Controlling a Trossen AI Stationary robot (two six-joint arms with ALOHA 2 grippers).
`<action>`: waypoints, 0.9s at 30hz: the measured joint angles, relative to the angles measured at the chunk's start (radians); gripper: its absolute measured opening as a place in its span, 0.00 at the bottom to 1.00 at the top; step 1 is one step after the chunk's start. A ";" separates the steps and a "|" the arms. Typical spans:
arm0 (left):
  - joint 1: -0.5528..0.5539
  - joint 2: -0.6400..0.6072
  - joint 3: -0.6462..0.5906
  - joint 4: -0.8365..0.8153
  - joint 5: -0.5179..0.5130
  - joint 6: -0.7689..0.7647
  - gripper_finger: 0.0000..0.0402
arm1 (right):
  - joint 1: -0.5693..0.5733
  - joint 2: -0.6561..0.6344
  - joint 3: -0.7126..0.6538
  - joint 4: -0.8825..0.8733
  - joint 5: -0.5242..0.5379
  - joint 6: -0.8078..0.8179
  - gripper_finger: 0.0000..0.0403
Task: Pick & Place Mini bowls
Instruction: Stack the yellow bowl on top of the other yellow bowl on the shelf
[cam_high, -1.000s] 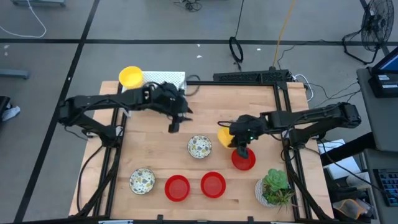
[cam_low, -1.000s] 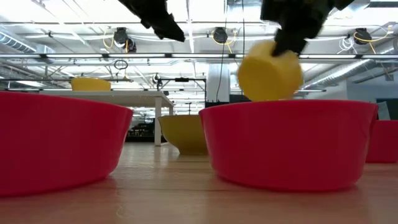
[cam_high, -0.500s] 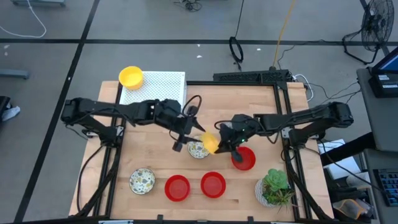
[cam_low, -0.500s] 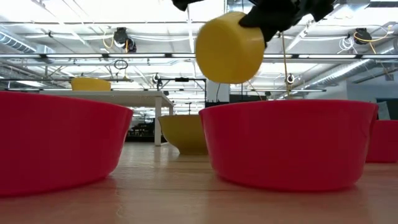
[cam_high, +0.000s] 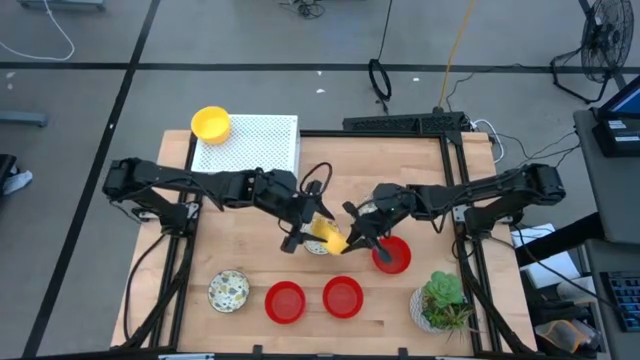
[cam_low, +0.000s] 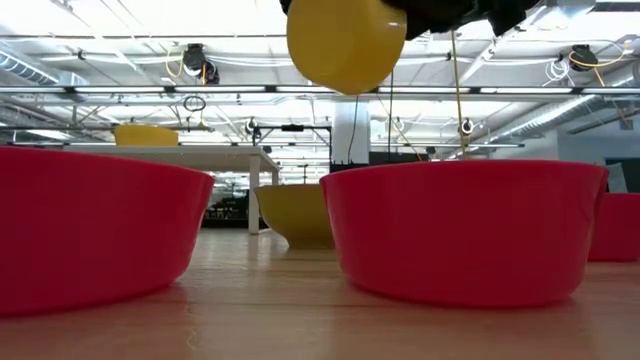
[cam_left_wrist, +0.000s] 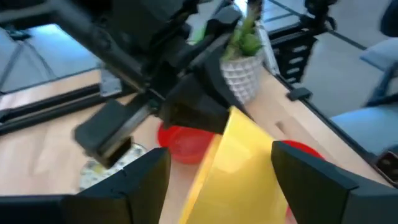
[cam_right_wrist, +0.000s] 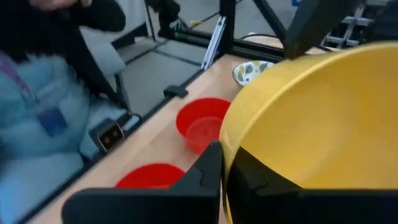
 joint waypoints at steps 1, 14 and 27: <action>0.000 0.005 0.000 -0.001 0.019 -0.005 0.68 | 0.002 0.000 0.000 -0.006 -0.001 -0.026 0.00; 0.006 0.023 0.000 -0.032 0.280 -0.060 0.44 | 0.009 -0.006 0.000 -0.028 -0.012 -0.261 0.00; 0.002 0.026 -0.002 -0.053 0.408 -0.037 0.02 | 0.007 -0.011 0.003 0.020 0.001 -0.317 0.14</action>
